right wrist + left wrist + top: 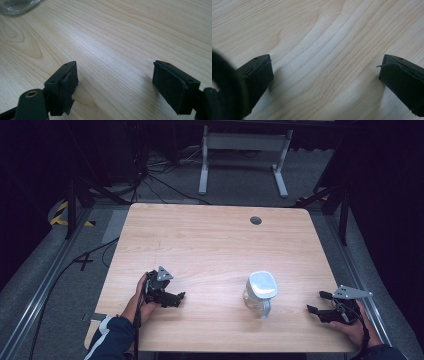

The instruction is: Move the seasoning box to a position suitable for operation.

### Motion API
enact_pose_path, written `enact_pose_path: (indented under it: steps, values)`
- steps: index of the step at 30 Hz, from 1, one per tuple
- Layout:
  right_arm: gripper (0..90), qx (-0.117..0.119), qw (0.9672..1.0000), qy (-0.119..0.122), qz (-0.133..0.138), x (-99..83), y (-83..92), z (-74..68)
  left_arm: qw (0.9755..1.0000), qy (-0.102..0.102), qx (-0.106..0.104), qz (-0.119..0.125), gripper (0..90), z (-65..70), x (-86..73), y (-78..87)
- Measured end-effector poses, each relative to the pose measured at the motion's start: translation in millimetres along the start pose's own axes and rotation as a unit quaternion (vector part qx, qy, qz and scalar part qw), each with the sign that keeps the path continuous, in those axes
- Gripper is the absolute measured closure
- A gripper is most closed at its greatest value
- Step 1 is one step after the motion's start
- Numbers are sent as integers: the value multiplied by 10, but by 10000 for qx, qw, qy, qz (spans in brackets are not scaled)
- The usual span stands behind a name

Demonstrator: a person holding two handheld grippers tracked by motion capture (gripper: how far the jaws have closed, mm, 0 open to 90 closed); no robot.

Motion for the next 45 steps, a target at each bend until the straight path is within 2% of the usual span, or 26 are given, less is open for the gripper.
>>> enact_pose_path:
  steps: [8, 12, 20, 21, 23, 24, 25, 26, 27, 31, 33, 39, 42, 44, 45]
  values:
    - [205, 1, 10000, 8, -12, 1, 1, 1, 9999, -111, -112, 6, 0, 32, 4, 1]
    - [205, -11, 10000, 25, -29, 1, 2, 4, 9992, -299, -261, 56, 0, 22, -11, 14]
    - [213, -35, 10000, 25, -40, 5, 3, 5, 9992, -303, -265, 25, 1, 20, -21, 24]
    - [232, -45, 10000, -9, -58, 8, 6, 0, 9992, -302, -266, 21, 2, 21, -23, 26]
    - [326, -75, 9999, -12, -103, 18, 25, -5, 9992, -303, -266, 21, 2, 21, -23, 26]
    - [336, -94, 9999, -18, -108, 22, 30, -3, 9992, -306, -266, 21, 2, 20, -23, 26]
    - [402, -77, 9999, -60, -103, 35, 40, -2, 9992, -290, -267, 25, 2, 23, -24, 26]
    - [482, 47, 9999, -96, -54, 55, 55, -22, 9992, -284, -268, 43, 3, 24, -23, 25]
    - [514, 152, 9998, -104, 9, 79, 68, -44, 9992, -295, -274, 20, 5, 24, -27, 31]
    - [690, 408, 9984, -64, 389, 256, 155, -138, 9992, -292, -277, 42, 6, 24, -27, 29]
    - [750, 439, 9975, -5, 547, 352, 195, -181, 9991, -300, -283, 33, 6, 23, -28, 30]
    - [869, 618, 9940, 274, 861, 656, 301, -323, 9991, -306, -292, 25, 6, 23, -29, 32]
    - [884, 638, 9931, 412, 898, 738, 302, -381, 9991, -309, -292, 21, 6, 22, -29, 32]
    - [892, 761, 9902, 635, 979, 890, 306, -510, 9991, -307, -294, 22, 6, 22, -29, 32]
    - [892, 761, 9902, 635, 979, 890, 306, -510, 9991, -300, -287, 38, 6, 23, -27, 30]
Point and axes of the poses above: each handheld gripper's, and its own axes: y roughly backward along the jaws, x roughly out of its top, z roughly to its right, the point moved 8 cm from there along -y, roughly forward along the jaws, and after that the axes turned 8 degrees about x, right-handed, at the moved point
